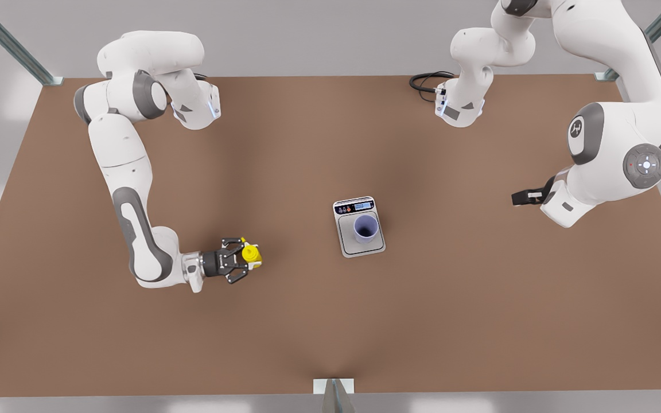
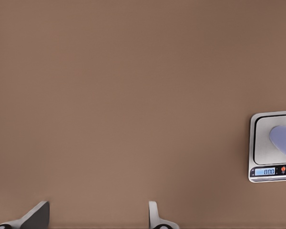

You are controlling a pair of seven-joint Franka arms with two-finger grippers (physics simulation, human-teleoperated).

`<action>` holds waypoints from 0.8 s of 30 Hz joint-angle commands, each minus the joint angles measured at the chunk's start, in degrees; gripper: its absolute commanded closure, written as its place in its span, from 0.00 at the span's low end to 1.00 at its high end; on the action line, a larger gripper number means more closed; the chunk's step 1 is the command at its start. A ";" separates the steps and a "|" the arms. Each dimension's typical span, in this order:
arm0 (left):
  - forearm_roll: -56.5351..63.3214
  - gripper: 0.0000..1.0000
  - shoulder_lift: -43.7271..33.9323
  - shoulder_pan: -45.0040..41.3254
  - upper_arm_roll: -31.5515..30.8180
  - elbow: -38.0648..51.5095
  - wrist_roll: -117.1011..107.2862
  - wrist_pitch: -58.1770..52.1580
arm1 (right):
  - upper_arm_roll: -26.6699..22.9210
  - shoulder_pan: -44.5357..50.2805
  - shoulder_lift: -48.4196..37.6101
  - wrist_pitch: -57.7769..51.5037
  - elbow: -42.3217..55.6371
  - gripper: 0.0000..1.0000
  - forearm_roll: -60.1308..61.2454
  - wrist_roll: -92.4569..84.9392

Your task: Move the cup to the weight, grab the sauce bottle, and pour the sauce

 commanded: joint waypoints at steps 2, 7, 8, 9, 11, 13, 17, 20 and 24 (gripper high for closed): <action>0.04 0.00 0.00 0.00 0.00 0.00 0.00 0.00 | -0.12 -0.08 0.46 -0.68 0.08 0.52 -0.99 0.12; -0.05 0.00 0.00 -0.09 0.00 0.00 0.00 -0.53 | -0.12 -0.87 1.61 -0.68 0.08 0.52 -0.99 -0.32; -0.05 0.00 0.00 -0.09 0.00 0.00 0.00 -0.70 | -0.12 -0.79 1.61 -0.60 0.08 0.52 -0.99 -0.32; -0.05 0.00 0.00 -0.09 0.00 0.00 0.00 -0.79 | -0.20 -0.87 1.96 -0.60 0.17 0.52 -1.08 -0.32; -0.05 0.00 0.00 -0.09 0.00 -0.09 0.00 -0.79 | -0.20 -0.96 2.05 -0.60 0.17 0.52 -1.08 -0.67; -0.05 0.00 0.00 -0.09 0.00 0.00 0.00 -0.79 | -0.20 -1.05 2.13 -0.51 0.08 0.52 -1.08 -0.67; -0.05 0.00 0.35 -0.09 0.00 0.00 0.00 -0.79 | -0.20 -1.05 2.40 -0.33 0.17 0.51 -1.08 -0.59; -0.05 0.00 0.35 -0.09 0.00 0.00 0.00 -0.70 | -0.20 -1.05 2.49 -0.33 0.17 0.40 -1.17 -0.41; -0.05 0.00 0.35 -0.09 0.00 -0.09 0.00 -0.79 | -0.38 -1.05 2.49 -0.33 0.17 0.01 -1.17 -0.06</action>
